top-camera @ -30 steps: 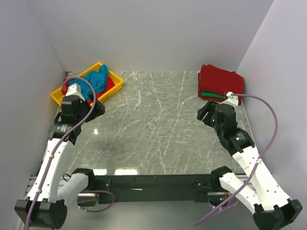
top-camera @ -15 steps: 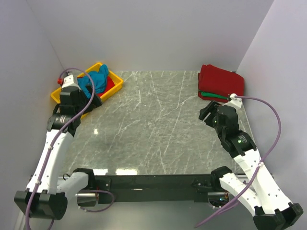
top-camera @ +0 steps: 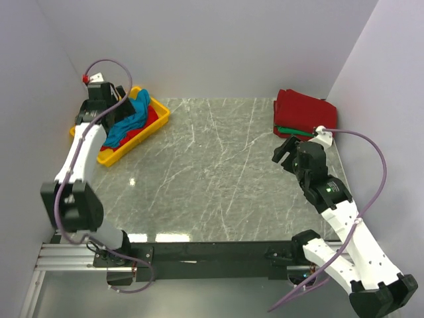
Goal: Fold and stack the t-shirts
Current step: Grab the tshirt from the pile
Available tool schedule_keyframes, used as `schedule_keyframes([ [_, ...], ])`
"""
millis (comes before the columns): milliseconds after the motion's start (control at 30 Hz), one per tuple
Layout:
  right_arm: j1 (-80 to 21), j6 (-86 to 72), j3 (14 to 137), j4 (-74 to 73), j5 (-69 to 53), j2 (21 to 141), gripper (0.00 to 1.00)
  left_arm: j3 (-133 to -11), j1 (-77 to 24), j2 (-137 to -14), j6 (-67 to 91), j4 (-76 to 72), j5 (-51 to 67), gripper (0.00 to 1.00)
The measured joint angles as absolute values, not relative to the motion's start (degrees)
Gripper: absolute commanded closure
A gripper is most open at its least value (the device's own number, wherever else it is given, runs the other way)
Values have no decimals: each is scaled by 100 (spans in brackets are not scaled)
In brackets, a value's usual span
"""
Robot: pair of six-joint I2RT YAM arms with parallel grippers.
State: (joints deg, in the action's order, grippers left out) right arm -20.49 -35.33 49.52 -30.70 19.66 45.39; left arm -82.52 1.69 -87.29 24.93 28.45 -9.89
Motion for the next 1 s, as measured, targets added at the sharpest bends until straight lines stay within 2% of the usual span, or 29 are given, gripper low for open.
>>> schedule_keyframes([
  [333, -2047, -3811, 5142, -2921, 1876, 5437, 19, -9828, 609, -10932, 2281, 2985, -928, 2],
  [800, -2047, -3940, 5885, -2659, 1568, 6667, 22, -11299, 805, -12934, 2324, 2950, -735, 1],
  [1000, -2047, -3986, 6042, -2639, 1374, 7002, 24, -11465, 808, -13373, 2416, 2891, -515, 26],
])
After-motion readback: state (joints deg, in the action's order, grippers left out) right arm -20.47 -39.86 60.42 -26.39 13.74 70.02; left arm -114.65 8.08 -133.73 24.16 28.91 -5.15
